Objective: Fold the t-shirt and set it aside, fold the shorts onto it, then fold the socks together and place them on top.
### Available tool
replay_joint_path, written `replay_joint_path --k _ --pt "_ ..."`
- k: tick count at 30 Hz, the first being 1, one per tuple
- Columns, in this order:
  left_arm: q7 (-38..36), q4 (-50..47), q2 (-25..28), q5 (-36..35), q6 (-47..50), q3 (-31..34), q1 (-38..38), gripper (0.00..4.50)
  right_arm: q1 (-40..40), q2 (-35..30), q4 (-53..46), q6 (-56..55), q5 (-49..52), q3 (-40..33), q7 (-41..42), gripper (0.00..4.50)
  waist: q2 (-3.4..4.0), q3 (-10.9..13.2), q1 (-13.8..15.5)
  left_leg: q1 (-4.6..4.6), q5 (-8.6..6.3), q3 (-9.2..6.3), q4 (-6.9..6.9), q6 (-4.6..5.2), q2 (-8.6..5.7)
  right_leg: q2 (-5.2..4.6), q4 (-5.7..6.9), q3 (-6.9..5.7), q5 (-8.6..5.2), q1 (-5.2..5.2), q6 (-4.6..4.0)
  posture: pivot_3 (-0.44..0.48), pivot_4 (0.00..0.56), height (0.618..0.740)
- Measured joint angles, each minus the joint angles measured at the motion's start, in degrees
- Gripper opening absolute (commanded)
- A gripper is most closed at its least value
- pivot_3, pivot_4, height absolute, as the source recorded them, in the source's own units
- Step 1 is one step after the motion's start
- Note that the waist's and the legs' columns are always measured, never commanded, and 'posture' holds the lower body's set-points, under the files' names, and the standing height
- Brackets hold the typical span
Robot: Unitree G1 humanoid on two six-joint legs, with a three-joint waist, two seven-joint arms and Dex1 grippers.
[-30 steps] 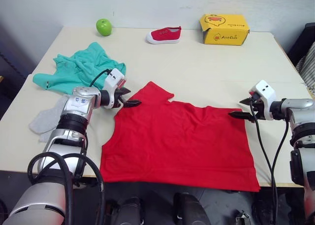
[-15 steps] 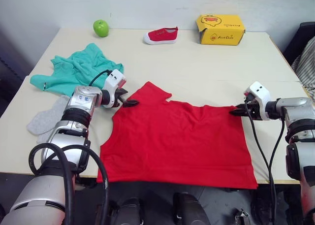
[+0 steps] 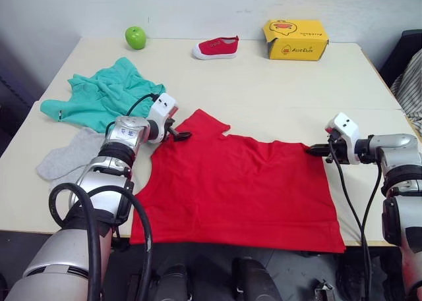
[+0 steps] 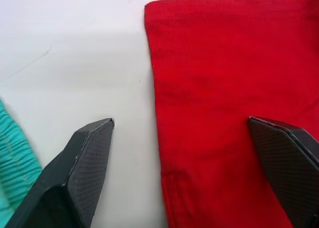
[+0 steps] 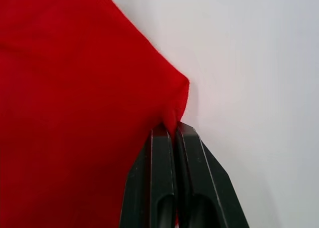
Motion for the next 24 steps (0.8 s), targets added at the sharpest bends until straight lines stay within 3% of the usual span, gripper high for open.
replay_joint_path --k 4,15,24 --pt "0.56 0.73 -0.87 -0.1 0.0 1.56 -0.2 3.67 1.7 -0.4 -1.45 -0.31 0.83 -0.61 0.57 0.0 -0.03 -0.02 0.12 0.0 -0.01 -0.02 0.02 0.01 0.0 -0.01 -0.01 -0.01 0.0 0.02 0.0 0.0 0.15 0.74" --pt "-0.77 1.05 -2.28 -0.63 -1.17 5.85 0.86 0.13 4.63 -0.49 -4.12 -1.65 2.3 -1.87 1.33 0.0 -0.06 -0.01 0.14 0.0 -0.02 -0.03 0.03 0.0 -0.01 0.0 -0.01 -0.03 0.0 0.04 0.0 0.0 0.15 0.74" --pt "-3.7 0.91 -1.27 -1.01 -5.53 7.64 0.89 0.03 8.1 -0.18 -6.34 -5.21 5.24 -4.09 1.5 0.0 -0.1 0.01 0.1 0.0 -0.02 -0.02 0.03 -0.01 -0.01 0.0 -0.02 -0.03 0.0 0.03 0.0 0.0 0.15 0.74"
